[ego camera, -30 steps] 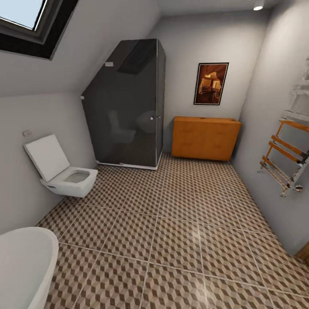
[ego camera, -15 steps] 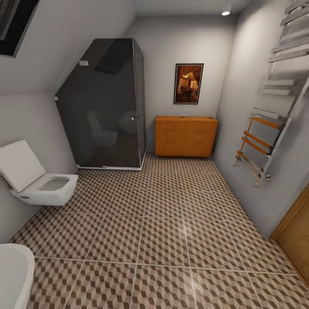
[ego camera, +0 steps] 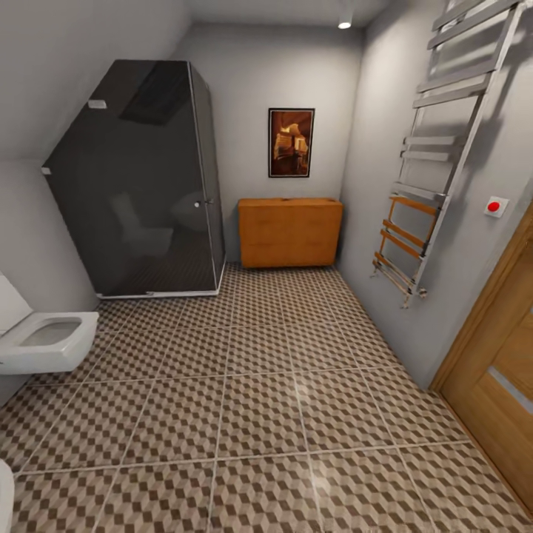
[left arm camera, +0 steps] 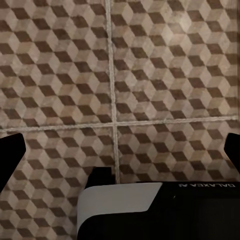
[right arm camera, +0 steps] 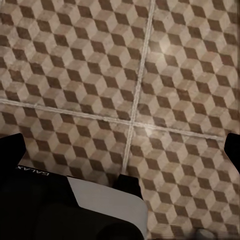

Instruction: Take the four mousetraps from the cabinet in the bathroom and place them on the bathroom floor. Make sure all four end up on the same floor surface, and ensure that at least two of them are either under or directly next to the same bathroom sink.

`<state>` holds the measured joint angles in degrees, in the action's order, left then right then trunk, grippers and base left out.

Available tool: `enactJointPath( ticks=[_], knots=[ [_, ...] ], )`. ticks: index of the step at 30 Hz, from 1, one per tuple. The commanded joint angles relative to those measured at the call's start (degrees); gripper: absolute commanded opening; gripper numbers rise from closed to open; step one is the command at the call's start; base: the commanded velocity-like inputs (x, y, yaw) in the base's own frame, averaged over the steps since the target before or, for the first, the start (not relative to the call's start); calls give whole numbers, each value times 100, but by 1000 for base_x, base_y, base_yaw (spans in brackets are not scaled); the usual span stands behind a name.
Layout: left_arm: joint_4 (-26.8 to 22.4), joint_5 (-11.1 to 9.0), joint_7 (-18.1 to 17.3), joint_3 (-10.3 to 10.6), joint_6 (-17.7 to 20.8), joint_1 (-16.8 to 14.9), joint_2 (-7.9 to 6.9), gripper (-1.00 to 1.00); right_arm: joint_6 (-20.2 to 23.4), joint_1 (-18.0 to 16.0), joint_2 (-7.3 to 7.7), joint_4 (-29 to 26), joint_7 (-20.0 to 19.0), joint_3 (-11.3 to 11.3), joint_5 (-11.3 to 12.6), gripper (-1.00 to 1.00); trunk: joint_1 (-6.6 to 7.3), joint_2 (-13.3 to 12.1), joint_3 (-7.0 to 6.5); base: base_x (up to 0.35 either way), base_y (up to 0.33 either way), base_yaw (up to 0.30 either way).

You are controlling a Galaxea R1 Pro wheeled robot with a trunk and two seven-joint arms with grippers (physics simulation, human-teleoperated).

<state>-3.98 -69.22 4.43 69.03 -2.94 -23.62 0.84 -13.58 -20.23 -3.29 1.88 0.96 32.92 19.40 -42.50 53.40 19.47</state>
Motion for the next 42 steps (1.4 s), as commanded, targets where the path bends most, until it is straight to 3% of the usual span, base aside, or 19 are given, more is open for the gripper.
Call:
enactJointPath(
  ticks=[1, 15, 29, 42],
  knots=[
    [-8, -39, 32, 49, -14, -2, -1, 100, -30, -8, -6, 21, 10, 48, 38, 100, 0, 5, 13, 0, 0, -210],
    [-12, -39, 32, 49, -14, -2, 1, 100, -27, -8, -5, 19, 10, 48, 38, 100, 0, 5, 119, 0, 0, -169],
    [-10, -39, 32, 49, -11, -2, 0, 100, -30, -8, 1, 16, 10, 48, 35, 100, 0, 5, 235, 6, 0, -25],
    [-7, -39, 32, 49, 3, -2, -5, 100, -30, -8, -9, 18, 10, 49, 29, 100, 0, 5, 250, 249, 0, 0]
  ],
)
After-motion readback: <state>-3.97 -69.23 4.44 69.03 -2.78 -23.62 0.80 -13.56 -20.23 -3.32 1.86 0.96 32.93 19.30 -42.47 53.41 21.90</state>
